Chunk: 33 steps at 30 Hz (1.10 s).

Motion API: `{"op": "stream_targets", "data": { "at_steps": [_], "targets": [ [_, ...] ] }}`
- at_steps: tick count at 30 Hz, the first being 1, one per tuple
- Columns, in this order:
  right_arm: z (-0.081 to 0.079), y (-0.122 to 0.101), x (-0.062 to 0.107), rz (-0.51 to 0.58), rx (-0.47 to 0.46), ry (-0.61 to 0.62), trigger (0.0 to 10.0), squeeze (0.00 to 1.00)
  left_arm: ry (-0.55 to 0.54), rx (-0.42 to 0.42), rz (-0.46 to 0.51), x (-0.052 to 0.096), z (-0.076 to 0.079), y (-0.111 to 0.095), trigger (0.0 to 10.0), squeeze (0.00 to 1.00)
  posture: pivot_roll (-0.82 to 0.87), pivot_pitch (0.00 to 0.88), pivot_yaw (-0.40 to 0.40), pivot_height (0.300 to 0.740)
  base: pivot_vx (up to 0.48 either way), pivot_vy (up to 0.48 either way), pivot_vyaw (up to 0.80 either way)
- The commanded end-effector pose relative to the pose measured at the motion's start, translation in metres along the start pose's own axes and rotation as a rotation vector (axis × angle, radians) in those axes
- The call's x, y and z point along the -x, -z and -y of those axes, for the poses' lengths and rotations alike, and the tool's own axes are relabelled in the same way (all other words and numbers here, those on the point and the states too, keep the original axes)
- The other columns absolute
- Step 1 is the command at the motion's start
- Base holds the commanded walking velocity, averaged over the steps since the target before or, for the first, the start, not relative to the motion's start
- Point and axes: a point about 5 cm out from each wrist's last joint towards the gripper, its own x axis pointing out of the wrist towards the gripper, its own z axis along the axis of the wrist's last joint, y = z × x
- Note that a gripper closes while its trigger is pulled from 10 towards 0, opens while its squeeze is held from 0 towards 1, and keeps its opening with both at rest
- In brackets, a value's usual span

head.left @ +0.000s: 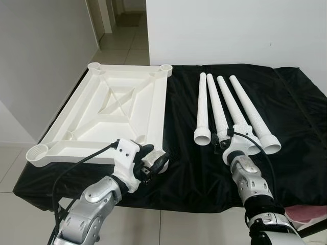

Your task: Building children table

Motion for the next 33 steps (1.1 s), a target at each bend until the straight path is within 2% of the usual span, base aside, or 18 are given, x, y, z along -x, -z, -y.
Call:
{"op": "stream_targets", "data": {
  "at_steps": [1, 12, 13, 14, 15, 23, 24, 25, 26, 27, 28, 30, 31, 33],
  "targets": [
    [-0.003, 0.001, -0.003, -0.011, -0.006, -0.008, 10.0, 0.0, 0.035, -0.02, -0.009, -0.001, 0.001, -0.002, 10.0, 0.0, -0.02, 0.048, 0.059, 0.74, 0.0, 0.0, 0.0],
    [-0.009, 0.0, -0.011, -0.026, -0.006, -0.021, 10.0, 0.0, 0.043, -0.033, 0.002, -0.008, 0.003, -0.005, 10.0, 0.0, -0.01, 0.032, 0.058, 0.74, 0.0, 0.0, 0.0],
    [-0.01, 0.001, -0.012, -0.03, 0.001, -0.031, 5.0, 0.0, 0.046, -0.038, 0.003, -0.009, 0.003, -0.005, 10.0, 0.0, -0.01, 0.026, 0.057, 0.74, 0.0, 0.0, 0.0],
    [-0.01, 0.001, -0.012, -0.03, 0.001, -0.031, 5.0, 0.0, 0.046, -0.038, 0.003, -0.009, 0.003, -0.005, 10.0, 0.0, -0.01, 0.026, 0.057, 0.74, 0.0, 0.0, 0.0],
    [-0.011, 0.003, -0.012, -0.037, -0.001, -0.044, 0.0, 0.0, 0.048, -0.039, 0.003, -0.009, 0.003, -0.005, 10.0, 0.0, -0.01, 0.019, 0.057, 0.74, 0.0, 0.0, 0.0],
    [-0.014, 0.013, -0.009, -0.07, -0.026, -0.053, 0.0, 0.0, 0.052, -0.033, -0.007, -0.007, 0.004, -0.003, 10.0, 0.0, -0.01, 0.008, 0.053, 0.74, 0.0, 0.0, 0.0],
    [-0.012, 0.016, -0.009, -0.09, -0.049, -0.049, 0.0, 0.0, 0.082, 0.043, 0.016, -0.013, 0.006, -0.008, 10.0, 0.0, 0.0, 0.008, 0.021, 0.74, 0.0, 0.0, 0.0],
    [-0.012, 0.015, -0.01, -0.091, -0.094, -0.05, 4.8, 0.0, 0.165, 0.135, 0.052, -0.02, 0.013, -0.017, 10.0, 0.0, 0.01, 0.001, 0.013, 0.74, 0.0, 0.0, 0.0],
    [-0.012, 0.014, -0.011, -0.088, -0.126, -0.051, 4.8, 0.0, 0.231, 0.195, 0.077, -0.025, 0.018, -0.025, 10.0, 0.0, 0.01, 0.001, 0.013, 0.74, 0.0, 0.0, 0.0],
    [-0.012, 0.014, -0.011, -0.088, -0.126, -0.051, 4.8, 0.0, 0.231, 0.195, 0.077, -0.025, 0.018, -0.025, 10.0, 0.0, 0.01, 0.001, 0.013, 0.74, 0.0, 0.0, 0.0],
    [-0.012, 0.01, -0.011, -0.049, -0.093, -0.061, 10.0, 0.0, 0.277, 0.157, 0.056, -0.027, 0.025, -0.023, 10.0, 0.0, -0.01, 0.012, 0.026, 0.74, 0.0, 0.0, 0.0],
    [-0.013, 0.004, -0.01, 0.019, 0.021, -0.054, 10.0, 0.0, 0.287, 0.088, 0.001, -0.027, 0.031, -0.013, 10.0, 0.0, -0.01, 0.012, 0.026, 0.74, 0.0, 0.0, 0.0],
    [-0.014, 0.002, -0.009, 0.057, 0.056, -0.058, 10.0, 0.0, 0.294, 0.081, -0.011, -0.027, 0.034, -0.01, 10.0, 0.0, -0.01, 0.012, 0.025, 0.74, 0.0, 0.0, 0.0],
    [-0.014, 0.001, -0.008, 0.078, 0.068, -0.061, 10.0, 0.0, 0.298, 0.088, -0.013, -0.027, 0.037, -0.009, 10.0, 0.0, -0.01, 0.012, 0.025, 0.74, 0.0, 0.0, 0.0]
  ]
}}
